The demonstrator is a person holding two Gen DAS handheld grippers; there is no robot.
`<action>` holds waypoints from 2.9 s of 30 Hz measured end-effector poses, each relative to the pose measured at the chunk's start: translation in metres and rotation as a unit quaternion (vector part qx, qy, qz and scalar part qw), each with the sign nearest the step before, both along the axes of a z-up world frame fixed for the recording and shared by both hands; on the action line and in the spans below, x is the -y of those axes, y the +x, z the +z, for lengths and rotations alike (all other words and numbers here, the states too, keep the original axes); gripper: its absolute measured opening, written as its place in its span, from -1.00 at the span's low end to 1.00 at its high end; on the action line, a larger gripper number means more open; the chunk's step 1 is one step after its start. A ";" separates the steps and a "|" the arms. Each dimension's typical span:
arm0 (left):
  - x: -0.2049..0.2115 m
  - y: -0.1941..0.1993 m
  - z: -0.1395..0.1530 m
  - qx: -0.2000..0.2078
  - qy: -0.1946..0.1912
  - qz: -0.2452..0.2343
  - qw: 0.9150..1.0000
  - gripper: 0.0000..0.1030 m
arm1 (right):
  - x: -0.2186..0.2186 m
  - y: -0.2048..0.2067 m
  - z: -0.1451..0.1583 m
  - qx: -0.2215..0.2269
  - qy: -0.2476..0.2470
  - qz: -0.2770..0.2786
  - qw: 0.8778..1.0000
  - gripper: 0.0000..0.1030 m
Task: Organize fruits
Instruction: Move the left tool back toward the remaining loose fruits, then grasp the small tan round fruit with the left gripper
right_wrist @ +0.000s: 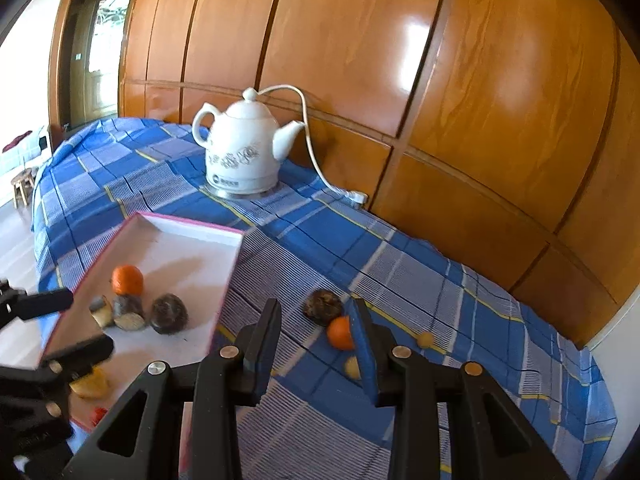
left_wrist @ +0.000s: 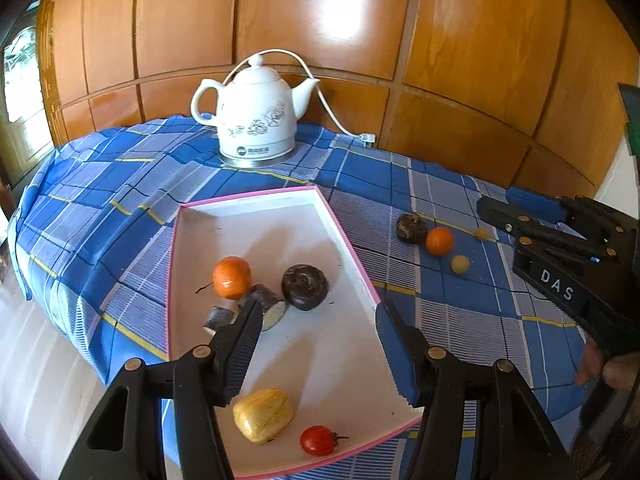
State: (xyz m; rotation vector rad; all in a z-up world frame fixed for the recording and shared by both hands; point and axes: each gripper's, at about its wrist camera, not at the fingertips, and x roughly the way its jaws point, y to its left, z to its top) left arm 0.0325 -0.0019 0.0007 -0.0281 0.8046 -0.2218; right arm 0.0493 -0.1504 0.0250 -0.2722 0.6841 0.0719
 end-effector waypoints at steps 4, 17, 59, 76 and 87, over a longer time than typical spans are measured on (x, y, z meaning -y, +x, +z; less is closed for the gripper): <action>0.013 0.007 -0.003 -0.004 0.010 -0.012 1.000 0.16 | 0.038 0.008 -0.004 -0.026 -0.003 -0.016 1.000 -0.31; 0.061 0.018 -0.005 -0.006 0.041 -0.060 0.997 0.16 | 0.179 0.029 -0.050 -0.091 -0.004 -0.120 0.989 -0.31; 0.153 0.042 -0.021 -0.007 0.107 -0.138 0.985 0.16 | 0.235 0.035 -0.061 -0.144 0.149 -0.192 0.959 -0.31; 0.149 0.096 -0.039 -0.103 0.013 -0.109 0.989 0.12 | 0.233 0.035 -0.059 -0.152 0.160 -0.185 0.958 -0.31; 0.199 0.111 -0.060 -0.114 0.021 -0.139 0.983 0.11 | 0.232 0.036 -0.059 -0.158 0.165 -0.183 0.956 -0.31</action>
